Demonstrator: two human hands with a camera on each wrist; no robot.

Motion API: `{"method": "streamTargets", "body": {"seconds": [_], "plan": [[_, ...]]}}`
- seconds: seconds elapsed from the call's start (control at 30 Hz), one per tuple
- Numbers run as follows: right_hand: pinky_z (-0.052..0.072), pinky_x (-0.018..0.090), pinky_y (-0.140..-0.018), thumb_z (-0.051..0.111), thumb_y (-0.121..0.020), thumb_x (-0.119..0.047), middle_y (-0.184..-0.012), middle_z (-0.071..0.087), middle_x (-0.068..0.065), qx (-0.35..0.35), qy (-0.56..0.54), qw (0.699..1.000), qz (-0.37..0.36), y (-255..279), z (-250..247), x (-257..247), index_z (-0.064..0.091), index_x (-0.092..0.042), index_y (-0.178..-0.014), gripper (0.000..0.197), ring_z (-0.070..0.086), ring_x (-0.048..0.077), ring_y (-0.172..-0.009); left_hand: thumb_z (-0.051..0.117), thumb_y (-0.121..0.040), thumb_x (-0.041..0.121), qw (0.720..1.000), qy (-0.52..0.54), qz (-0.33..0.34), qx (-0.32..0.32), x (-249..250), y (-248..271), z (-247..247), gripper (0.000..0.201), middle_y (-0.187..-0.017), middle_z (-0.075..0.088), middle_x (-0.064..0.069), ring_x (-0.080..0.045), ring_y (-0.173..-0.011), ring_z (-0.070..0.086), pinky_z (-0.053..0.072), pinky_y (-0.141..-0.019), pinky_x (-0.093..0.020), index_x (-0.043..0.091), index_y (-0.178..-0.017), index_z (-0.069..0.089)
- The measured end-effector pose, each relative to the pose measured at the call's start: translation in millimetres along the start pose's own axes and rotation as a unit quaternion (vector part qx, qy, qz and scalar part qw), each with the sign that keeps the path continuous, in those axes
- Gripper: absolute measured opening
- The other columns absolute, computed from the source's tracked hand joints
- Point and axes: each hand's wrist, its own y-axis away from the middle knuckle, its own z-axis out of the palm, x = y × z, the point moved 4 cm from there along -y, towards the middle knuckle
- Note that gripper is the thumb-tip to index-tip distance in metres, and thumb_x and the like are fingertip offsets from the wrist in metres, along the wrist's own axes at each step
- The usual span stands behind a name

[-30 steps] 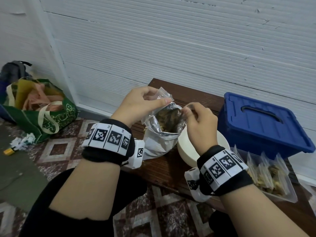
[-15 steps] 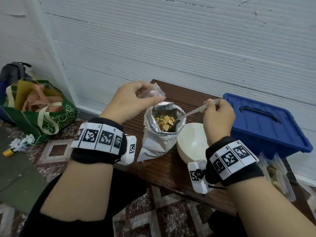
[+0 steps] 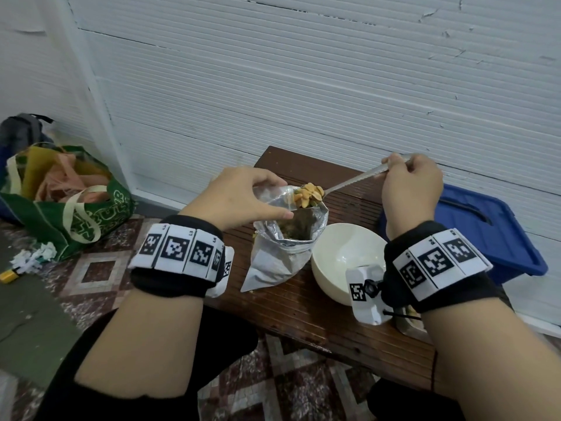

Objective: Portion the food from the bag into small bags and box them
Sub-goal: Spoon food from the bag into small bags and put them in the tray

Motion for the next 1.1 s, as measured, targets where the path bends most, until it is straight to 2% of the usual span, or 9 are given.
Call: {"method": "streamTargets", "body": {"seconds": [0.1,0.33,0.5,0.6,0.67,0.73,0.83,0.97,1.1], "plan": [[0.034,0.003,-0.047,0.048,-0.097,-0.018,-0.069,0.059,-0.006,-0.019,0.003,1.0,0.004,1,6,-1,0.064,-0.011,-0.088,0.02,0.048,-0.001,-0.059,0.079,-0.059,0.061,1.0,-0.011,-0.009,0.004,-1,-2,4,0.055,-0.104,0.063,0.025,-0.006,-0.108,0.056,0.037,-0.105,-0.044,0.04,-0.107,0.065],[0.037,0.02,-0.056,0.049,-0.096,-0.019,-0.066,0.059,-0.006,-0.053,0.025,0.998,0.019,4,22,0,0.067,-0.01,-0.087,0.022,0.049,0.003,-0.061,0.075,-0.051,0.071,1.0,-0.007,-0.008,0.001,-4,-7,10,0.055,-0.096,0.065,0.027,-0.008,-0.101,0.059,0.039,-0.102,-0.05,0.046,-0.099,0.065],[0.036,0.016,-0.057,0.05,-0.096,-0.017,-0.063,0.059,-0.009,-0.073,0.02,0.997,0.024,9,27,-1,0.068,-0.008,-0.087,0.023,0.049,0.0,-0.062,0.075,-0.059,0.068,1.0,-0.007,0.0,0.019,4,-6,13,0.044,-0.095,0.065,0.023,-0.008,-0.103,0.056,0.032,-0.105,-0.042,0.045,-0.095,0.064],[0.036,0.021,-0.06,0.05,-0.096,-0.018,-0.057,0.053,-0.012,-0.081,0.014,0.997,0.013,13,29,-2,0.068,-0.01,-0.082,0.024,0.046,0.001,-0.058,0.071,-0.067,0.064,0.999,-0.032,0.01,0.039,9,-5,16,0.034,-0.091,0.065,0.021,-0.005,-0.102,0.049,0.019,-0.092,-0.029,0.044,-0.093,0.063],[0.039,0.015,-0.063,0.05,-0.097,-0.019,-0.061,0.058,-0.012,-0.088,-0.012,0.996,-0.009,15,31,-5,0.068,-0.01,-0.084,0.024,0.052,-0.003,-0.059,0.07,-0.068,0.064,0.998,-0.034,0.013,0.048,10,-5,17,0.03,-0.086,0.062,0.023,-0.005,-0.101,0.05,0.016,-0.087,-0.028,0.044,-0.088,0.061],[0.041,0.008,-0.068,0.05,-0.098,-0.017,-0.068,0.062,-0.01,-0.101,-0.057,0.992,-0.053,19,31,-12,0.065,-0.013,-0.085,0.021,0.056,-0.01,-0.063,0.07,-0.069,0.065,0.998,-0.013,0.008,0.055,9,-6,17,0.028,-0.084,0.062,0.022,-0.007,-0.099,0.053,0.019,-0.09,-0.029,0.042,-0.083,0.061],[0.047,0.013,-0.076,0.05,-0.098,-0.013,-0.082,0.065,-0.009,-0.107,-0.121,0.976,-0.143,22,25,-23,0.061,-0.012,-0.087,0.016,0.06,-0.004,-0.075,0.067,-0.06,0.075,0.996,0.06,0.001,0.073,1,-8,15,0.039,-0.088,0.067,0.017,-0.007,-0.093,0.059,0.041,-0.098,-0.042,0.041,-0.08,0.063],[0.045,0.015,-0.075,0.05,-0.098,-0.014,-0.084,0.063,-0.006,-0.072,-0.165,0.958,-0.222,20,12,-33,0.06,-0.016,-0.089,0.014,0.06,0.003,-0.079,0.075,-0.068,0.055,0.986,0.141,-0.014,0.085,-1,-5,8,0.029,-0.092,0.066,0.016,-0.001,-0.091,0.058,0.045,-0.076,-0.019,0.035,-0.086,0.064],[0.042,0.015,-0.069,0.049,-0.098,-0.015,-0.084,0.062,-0.001,-0.01,-0.199,0.954,-0.222,13,-3,-35,0.059,-0.021,-0.087,0.017,0.055,-0.002,-0.068,0.076,-0.07,0.045,0.973,0.208,-0.024,0.098,-6,-3,3,0.031,-0.092,0.069,0.009,-0.004,-0.092,0.063,0.045,-0.073,-0.018,0.025,-0.093,0.068]]}}
